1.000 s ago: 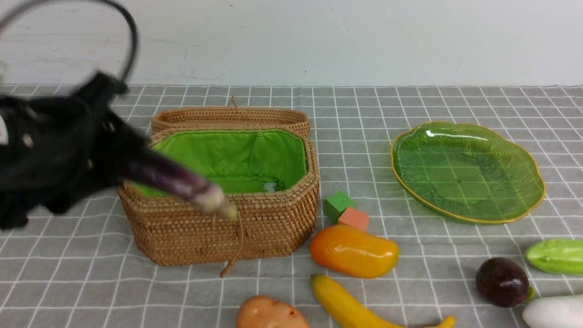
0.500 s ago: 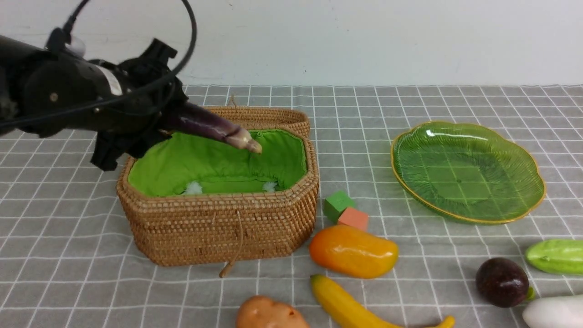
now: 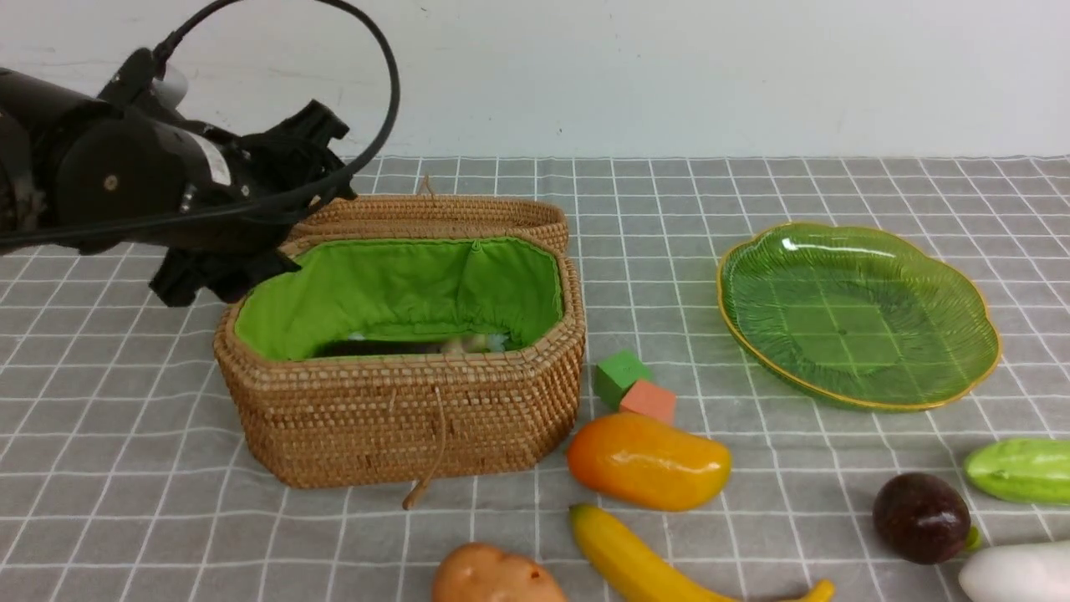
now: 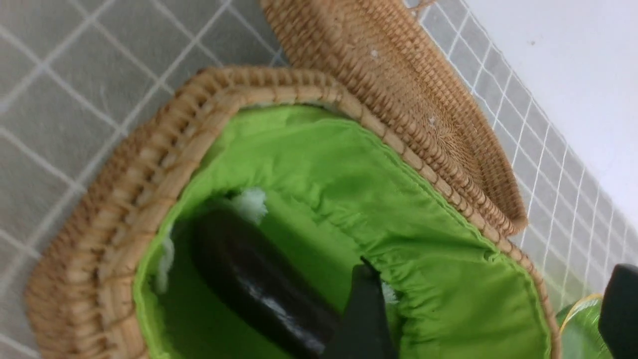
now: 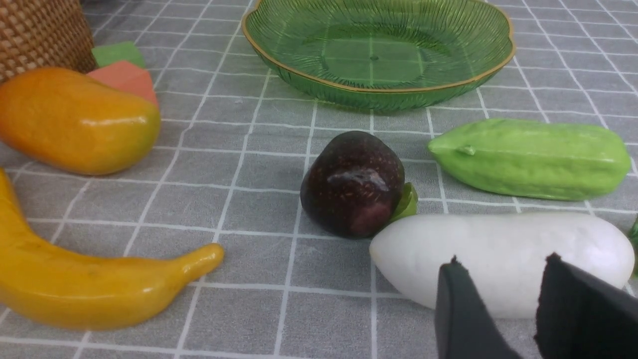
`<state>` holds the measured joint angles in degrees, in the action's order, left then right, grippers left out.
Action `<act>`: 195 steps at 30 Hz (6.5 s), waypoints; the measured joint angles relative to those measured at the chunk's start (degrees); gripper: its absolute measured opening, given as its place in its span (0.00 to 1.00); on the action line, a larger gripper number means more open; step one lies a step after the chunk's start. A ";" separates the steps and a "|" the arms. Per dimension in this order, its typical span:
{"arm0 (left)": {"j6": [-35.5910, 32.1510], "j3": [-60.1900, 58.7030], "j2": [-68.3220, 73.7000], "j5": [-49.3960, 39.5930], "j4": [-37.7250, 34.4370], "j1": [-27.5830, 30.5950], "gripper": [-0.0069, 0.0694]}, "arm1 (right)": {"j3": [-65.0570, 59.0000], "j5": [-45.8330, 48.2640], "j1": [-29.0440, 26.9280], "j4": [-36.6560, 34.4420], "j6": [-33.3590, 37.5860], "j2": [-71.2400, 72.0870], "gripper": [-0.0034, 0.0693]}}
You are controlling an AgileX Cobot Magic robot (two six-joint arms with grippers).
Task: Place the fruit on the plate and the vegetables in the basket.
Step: Grab a potato with your left arm and place it in the basket on the left, then use the right arm to grab a banana and put it into the right plate
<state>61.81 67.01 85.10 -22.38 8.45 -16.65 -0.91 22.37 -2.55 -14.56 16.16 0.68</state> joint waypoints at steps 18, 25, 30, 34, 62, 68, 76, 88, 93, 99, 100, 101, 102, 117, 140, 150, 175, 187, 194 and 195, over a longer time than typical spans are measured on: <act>-50.58 -2.47 -12.47 -43.56 -33.94 -0.54 0.84 | 0.00 0.00 0.00 0.00 0.00 0.00 0.38; -45.65 -3.60 -8.91 -38.32 -31.48 -11.17 0.85 | 0.00 0.00 0.00 0.00 0.00 0.00 0.38; -25.40 -3.61 -1.00 -34.14 -22.18 -21.03 0.87 | 0.00 0.00 0.00 0.00 0.00 0.00 0.38; -15.60 -3.66 3.93 -30.84 -19.45 -22.98 0.87 | 0.00 0.00 0.00 0.00 0.00 0.00 0.38; -6.86 -3.61 15.49 -20.62 -14.47 -23.11 0.77 | 0.00 0.00 0.00 0.00 -0.24 0.00 0.38; -10.71 -3.61 12.74 -20.77 -14.14 -23.11 0.77 | 0.00 0.00 0.00 0.00 -0.24 0.00 0.38; -12.37 -2.93 6.63 -22.31 -13.86 -23.11 0.77 | 0.00 0.00 0.00 0.00 -0.28 0.00 0.38; -11.39 14.56 0.05 -21.61 -5.96 -9.37 0.77 | 0.00 0.00 0.00 0.00 -0.28 0.00 0.38; -4.35 15.26 3.54 -18.58 0.45 -5.32 0.77 | 0.00 0.00 0.00 0.00 -0.28 0.00 0.38; -1.04 15.26 10.64 -18.44 5.10 -4.86 0.77 | 0.00 0.00 0.00 0.00 -0.28 0.00 0.38; -0.89 15.26 11.58 -18.44 5.10 -4.86 0.77 | 0.00 0.00 0.00 0.00 -0.28 0.00 0.38; -0.89 15.26 11.93 -18.44 5.10 -4.86 0.77 | 0.00 0.00 0.00 0.00 -0.28 0.00 0.38; -0.89 15.26 12.38 -18.44 5.05 -4.86 0.78 | 0.00 0.00 0.00 0.00 -0.28 0.00 0.38; -11.19 18.82 11.52 -23.84 4.20 -4.86 0.83 | 0.00 0.00 0.00 0.00 -0.43 0.00 0.38; -38.97 25.86 -17.60 -48.36 -15.30 -4.86 0.07 | 0.00 0.00 0.00 0.00 -0.49 0.00 0.38; -42.21 5.73 -42.13 -48.36 -17.89 -4.86 0.07 | 0.00 0.00 0.00 0.00 -0.49 0.00 0.38; -42.34 -11.73 -56.81 -48.37 -17.47 -4.86 0.07 | 0.00 0.00 0.00 0.01 -0.49 0.00 0.38; -42.52 -24.58 -61.70 -23.39 -8.45 -1.54 0.07 | 0.00 0.00 0.00 0.01 -0.49 0.00 0.38; -42.57 -42.21 -75.31 -8.18 -3.17 3.49 0.08 | 0.00 0.00 0.00 0.01 -0.49 0.00 0.38; -42.57 -46.66 -78.22 -6.04 -3.16 4.07 0.08 | 0.00 0.00 0.00 0.01 -0.49 0.00 0.38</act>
<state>19.24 20.35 6.88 -28.42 5.29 -12.58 -0.91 22.37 -2.55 -14.55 15.67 0.68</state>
